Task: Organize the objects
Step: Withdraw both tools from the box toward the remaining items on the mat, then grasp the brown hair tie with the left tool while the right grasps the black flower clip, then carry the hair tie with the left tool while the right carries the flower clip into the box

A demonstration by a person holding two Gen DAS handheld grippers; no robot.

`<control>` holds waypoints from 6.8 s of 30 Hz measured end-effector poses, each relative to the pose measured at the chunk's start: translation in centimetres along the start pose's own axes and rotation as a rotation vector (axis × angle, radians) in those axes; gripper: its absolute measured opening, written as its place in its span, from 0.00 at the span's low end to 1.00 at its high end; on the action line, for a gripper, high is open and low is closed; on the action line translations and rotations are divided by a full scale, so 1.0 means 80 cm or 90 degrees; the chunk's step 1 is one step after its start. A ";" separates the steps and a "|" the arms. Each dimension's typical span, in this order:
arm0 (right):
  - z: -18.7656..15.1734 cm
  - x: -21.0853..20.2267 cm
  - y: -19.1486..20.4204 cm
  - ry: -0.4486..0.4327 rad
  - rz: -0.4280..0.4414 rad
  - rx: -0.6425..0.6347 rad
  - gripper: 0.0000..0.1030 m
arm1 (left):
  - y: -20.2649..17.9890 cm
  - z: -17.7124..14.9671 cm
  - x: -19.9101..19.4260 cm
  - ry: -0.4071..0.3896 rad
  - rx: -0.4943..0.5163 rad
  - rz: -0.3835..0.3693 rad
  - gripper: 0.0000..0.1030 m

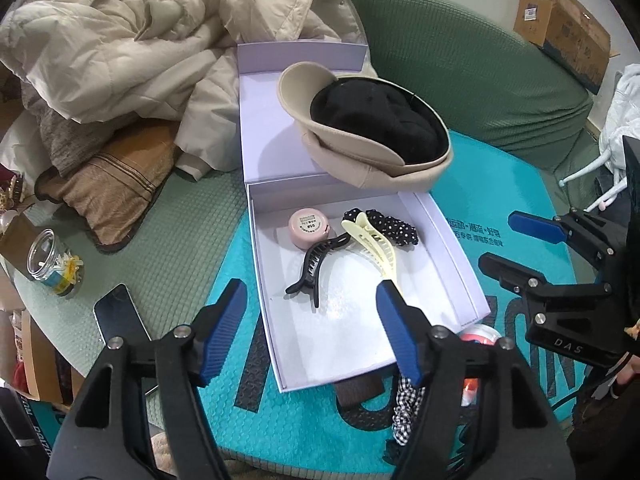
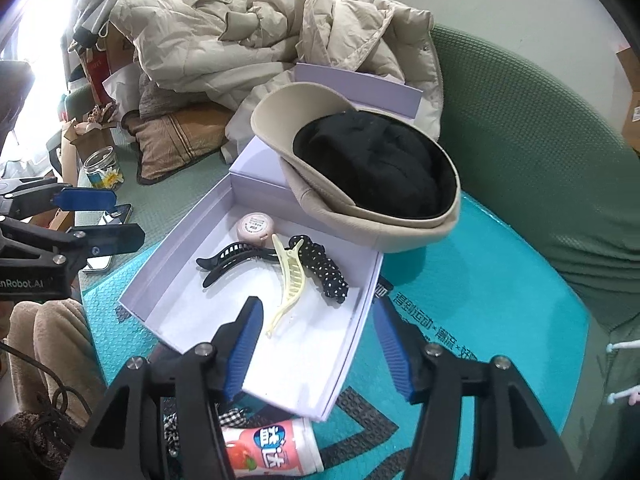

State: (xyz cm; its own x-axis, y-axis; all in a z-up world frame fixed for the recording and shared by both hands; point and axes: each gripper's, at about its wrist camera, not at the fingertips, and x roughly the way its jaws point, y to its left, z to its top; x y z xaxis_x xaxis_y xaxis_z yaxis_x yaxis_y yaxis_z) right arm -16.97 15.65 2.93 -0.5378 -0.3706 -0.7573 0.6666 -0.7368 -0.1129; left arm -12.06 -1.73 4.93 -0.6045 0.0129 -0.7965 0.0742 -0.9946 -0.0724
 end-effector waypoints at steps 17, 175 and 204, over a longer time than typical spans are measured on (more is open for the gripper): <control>-0.037 -0.057 0.015 -0.013 -0.018 0.013 0.57 | -0.009 -0.041 -0.049 -0.022 -0.002 -0.007 0.66; -0.155 -0.001 0.102 0.130 0.214 -0.072 0.32 | -0.017 -0.190 0.027 0.101 -0.055 -0.060 0.39; -0.091 0.008 0.084 0.077 0.254 -0.062 0.32 | -0.020 -0.127 0.022 0.106 -0.005 -0.061 0.39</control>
State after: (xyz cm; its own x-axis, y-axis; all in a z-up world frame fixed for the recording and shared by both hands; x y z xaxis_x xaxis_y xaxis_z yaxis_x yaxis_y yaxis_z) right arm -9.08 14.56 -3.02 -0.1669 -0.5432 -0.8228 0.8591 -0.4897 0.1490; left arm -5.22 0.90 -2.47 -0.4700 0.1245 -0.8739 0.0291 -0.9873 -0.1562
